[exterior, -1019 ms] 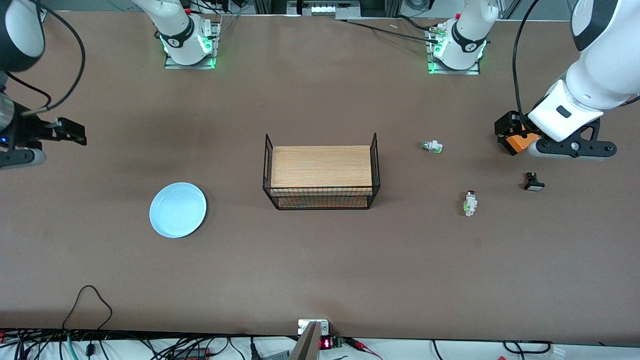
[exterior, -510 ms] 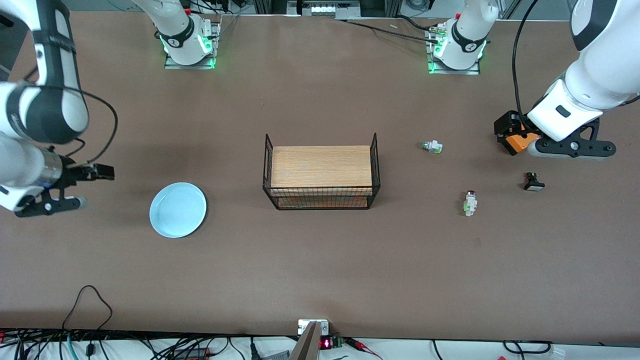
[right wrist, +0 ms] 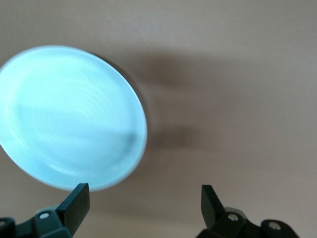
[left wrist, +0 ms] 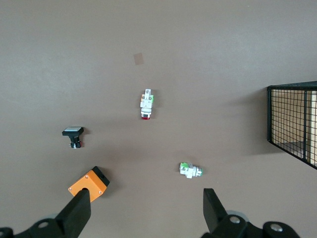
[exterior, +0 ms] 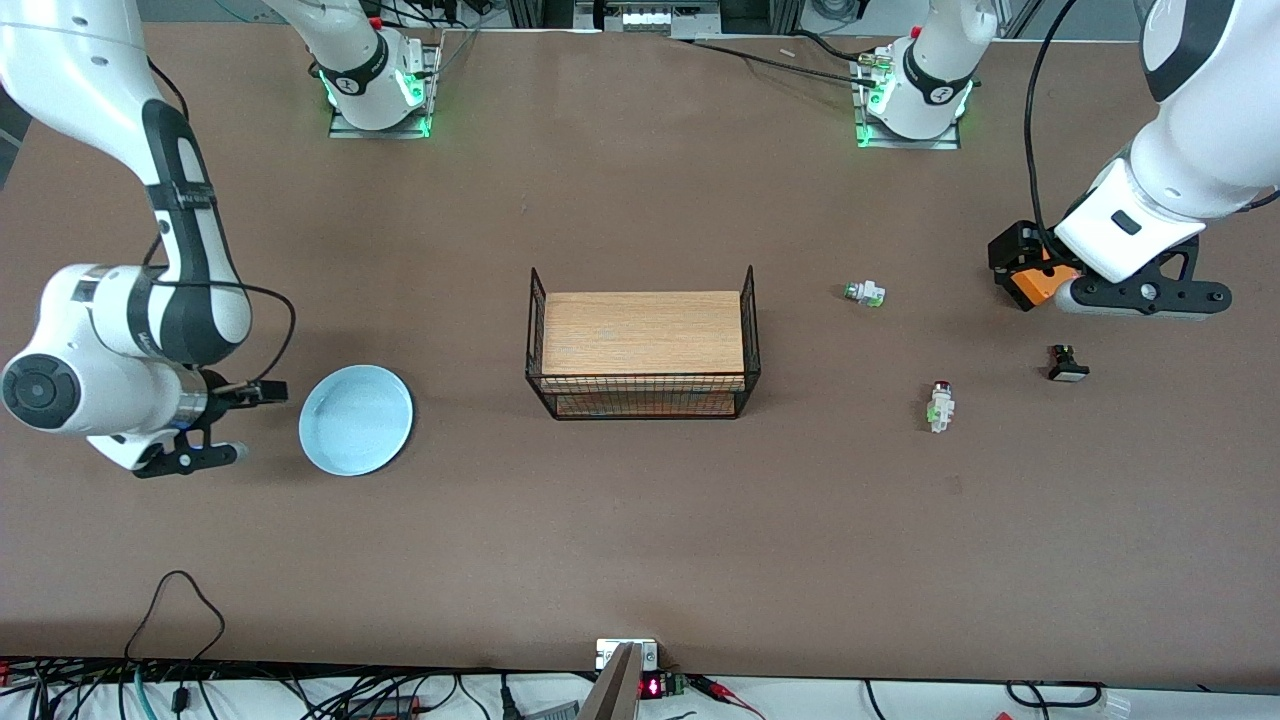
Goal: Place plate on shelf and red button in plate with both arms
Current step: 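Reach the right gripper down to the rim of the blue plate, then grasp the blue plate rim with the right gripper and lift it, then carry the blue plate with the right gripper over the wire basket, then lower the blue plate onto the wooden board and open the right gripper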
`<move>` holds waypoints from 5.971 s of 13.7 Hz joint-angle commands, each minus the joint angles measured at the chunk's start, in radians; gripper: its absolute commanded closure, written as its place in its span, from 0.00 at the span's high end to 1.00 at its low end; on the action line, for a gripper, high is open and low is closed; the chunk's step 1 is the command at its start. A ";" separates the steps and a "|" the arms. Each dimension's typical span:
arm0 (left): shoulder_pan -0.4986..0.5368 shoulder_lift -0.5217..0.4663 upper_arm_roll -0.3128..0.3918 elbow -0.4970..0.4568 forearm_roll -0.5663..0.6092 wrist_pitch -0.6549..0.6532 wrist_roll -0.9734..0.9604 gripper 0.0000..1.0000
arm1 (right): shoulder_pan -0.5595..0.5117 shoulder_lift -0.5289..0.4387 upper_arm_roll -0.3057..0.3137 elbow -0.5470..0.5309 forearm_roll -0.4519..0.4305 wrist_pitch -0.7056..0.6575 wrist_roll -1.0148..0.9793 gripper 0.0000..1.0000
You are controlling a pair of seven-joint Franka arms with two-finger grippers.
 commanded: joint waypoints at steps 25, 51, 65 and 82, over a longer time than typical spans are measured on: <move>0.005 0.005 -0.006 0.023 -0.002 -0.026 0.007 1.00 | -0.040 0.121 0.007 -0.012 0.210 0.104 -0.014 0.00; 0.005 0.006 -0.004 0.023 -0.001 -0.026 0.007 1.00 | 0.357 -0.177 -0.026 0.516 0.291 -0.910 0.909 0.00; 0.007 0.005 0.000 0.019 -0.002 -0.028 -0.001 1.00 | 0.676 -0.071 -0.026 0.420 0.246 -0.433 1.230 0.00; 0.008 0.004 0.003 0.023 -0.004 -0.028 0.003 1.00 | 0.748 -0.034 -0.027 0.249 0.160 -0.183 1.230 0.00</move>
